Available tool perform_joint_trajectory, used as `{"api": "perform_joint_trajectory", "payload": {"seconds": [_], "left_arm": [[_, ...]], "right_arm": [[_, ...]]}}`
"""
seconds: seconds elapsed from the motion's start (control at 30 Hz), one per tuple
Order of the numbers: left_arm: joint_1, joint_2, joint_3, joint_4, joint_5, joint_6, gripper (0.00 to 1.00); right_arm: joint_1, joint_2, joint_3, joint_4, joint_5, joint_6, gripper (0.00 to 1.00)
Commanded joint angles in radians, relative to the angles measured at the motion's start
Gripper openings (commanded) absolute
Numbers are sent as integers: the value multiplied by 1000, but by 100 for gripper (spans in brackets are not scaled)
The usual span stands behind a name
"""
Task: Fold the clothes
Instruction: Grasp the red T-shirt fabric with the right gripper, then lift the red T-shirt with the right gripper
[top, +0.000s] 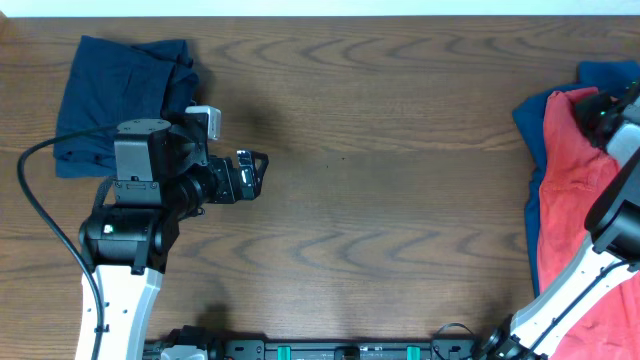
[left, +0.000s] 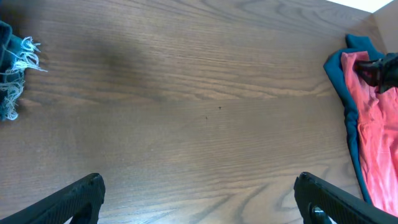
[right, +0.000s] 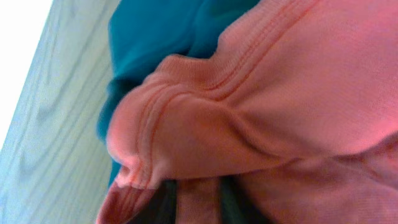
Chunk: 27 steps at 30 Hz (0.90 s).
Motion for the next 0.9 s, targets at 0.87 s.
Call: {"api": "perform_joint_trajectory", "payload": {"seconds": [0.87], "left_arm": [[-2,-93,16,16,-5,-5,98]], "right_arm": [[-184,-438,-241,-794,112,-252,48]]}}
